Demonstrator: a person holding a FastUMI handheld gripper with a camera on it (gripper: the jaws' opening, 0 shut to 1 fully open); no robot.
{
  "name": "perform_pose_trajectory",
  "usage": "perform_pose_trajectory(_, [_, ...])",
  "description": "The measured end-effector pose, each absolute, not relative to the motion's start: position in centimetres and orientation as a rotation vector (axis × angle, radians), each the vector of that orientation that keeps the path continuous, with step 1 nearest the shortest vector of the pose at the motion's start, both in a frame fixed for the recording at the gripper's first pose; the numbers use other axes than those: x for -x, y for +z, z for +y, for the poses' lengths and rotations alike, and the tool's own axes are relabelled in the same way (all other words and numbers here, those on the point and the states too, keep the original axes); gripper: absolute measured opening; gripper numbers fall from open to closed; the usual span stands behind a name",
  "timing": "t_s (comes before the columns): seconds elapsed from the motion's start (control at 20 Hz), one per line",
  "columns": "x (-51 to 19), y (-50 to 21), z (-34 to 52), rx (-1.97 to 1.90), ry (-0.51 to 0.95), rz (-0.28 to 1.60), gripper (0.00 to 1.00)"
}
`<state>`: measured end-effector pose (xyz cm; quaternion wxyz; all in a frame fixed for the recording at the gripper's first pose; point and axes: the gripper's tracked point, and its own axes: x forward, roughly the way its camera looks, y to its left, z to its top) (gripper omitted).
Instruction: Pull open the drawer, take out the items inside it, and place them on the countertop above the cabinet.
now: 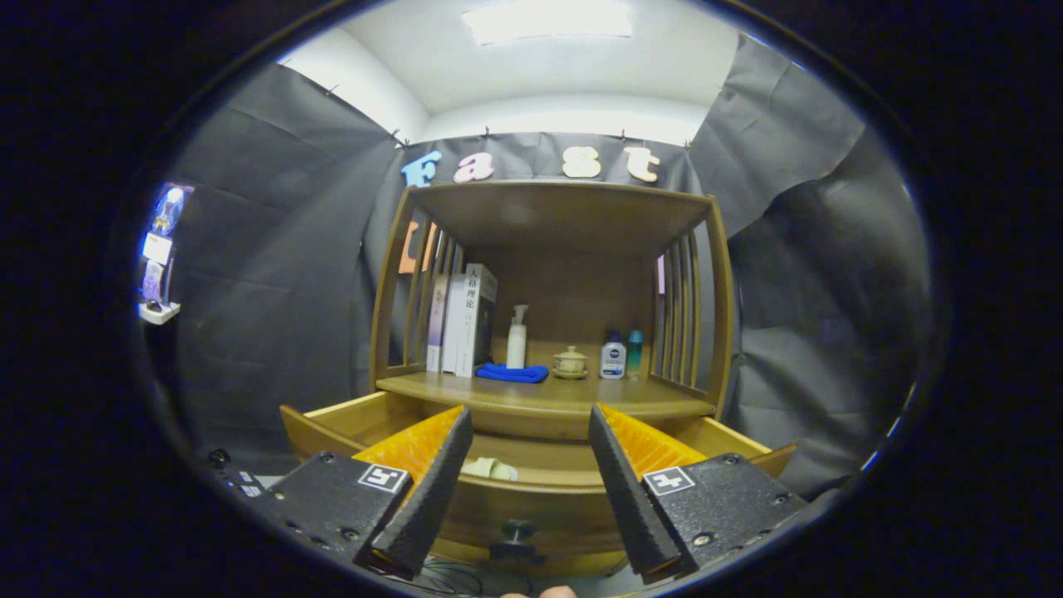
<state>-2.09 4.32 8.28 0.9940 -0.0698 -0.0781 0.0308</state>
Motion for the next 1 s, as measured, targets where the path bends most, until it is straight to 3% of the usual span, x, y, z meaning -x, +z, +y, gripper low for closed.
perform_pose_trajectory(0.35, [-4.4,8.7,7.0,0.145,0.100,0.074,0.92])
perform_pose_trajectory(1.0, [-11.4,-2.5,8.8,0.106,0.132,0.743,0.92])
